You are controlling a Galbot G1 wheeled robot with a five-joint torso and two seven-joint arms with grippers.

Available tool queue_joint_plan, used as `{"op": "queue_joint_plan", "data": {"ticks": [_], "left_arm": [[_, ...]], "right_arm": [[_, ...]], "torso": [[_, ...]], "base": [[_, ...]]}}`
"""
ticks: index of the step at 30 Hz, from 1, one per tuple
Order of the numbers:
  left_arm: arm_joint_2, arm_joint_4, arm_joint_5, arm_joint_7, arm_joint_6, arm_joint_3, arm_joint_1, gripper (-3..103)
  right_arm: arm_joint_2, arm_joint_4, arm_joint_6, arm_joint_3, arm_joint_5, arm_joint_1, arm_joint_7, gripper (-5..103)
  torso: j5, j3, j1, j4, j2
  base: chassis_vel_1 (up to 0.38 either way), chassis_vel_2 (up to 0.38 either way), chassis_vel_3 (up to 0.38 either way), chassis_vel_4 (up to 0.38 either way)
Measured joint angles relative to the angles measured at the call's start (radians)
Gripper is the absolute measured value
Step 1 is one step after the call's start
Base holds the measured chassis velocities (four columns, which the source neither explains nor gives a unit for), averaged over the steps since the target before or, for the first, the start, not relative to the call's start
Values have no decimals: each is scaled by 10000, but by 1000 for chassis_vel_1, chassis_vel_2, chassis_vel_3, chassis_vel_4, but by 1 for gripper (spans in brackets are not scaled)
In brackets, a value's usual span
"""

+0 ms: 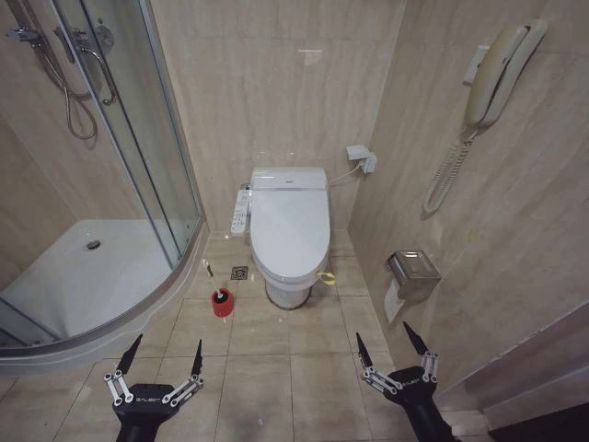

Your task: Open the toilet lid, clean the toilet bowl with a toilet brush, close the toilet lid, and flush.

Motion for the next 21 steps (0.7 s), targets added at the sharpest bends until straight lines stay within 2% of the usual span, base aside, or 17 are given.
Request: {"op": "queue_joint_plan", "data": {"ticks": [7,15,16,21], "left_arm": [[0,0,0,0,0,0,0,100],[1,0,0,0,0,0,0,100],[0,0,0,0,0,-1,0,100],[0,0,0,0,0,0,-2,100]], "right_arm": [[-17,0,7,19,111,2,-1,100],[-10,-21,61,22,156,33,-20,100],[0,-21,67,19,139,62,29,100],[24,-40,174,50,-63,157,244,100]], "torso": [[1,0,-3,2,1],[-4,4,3,-3,-1],[0,4,6,3,-2],[0,5,11,2,-4]], "base": [[-93,97,92,-100],[-218,211,213,-208],[-200,235,182,-229],[-149,130,127,-133]]}}
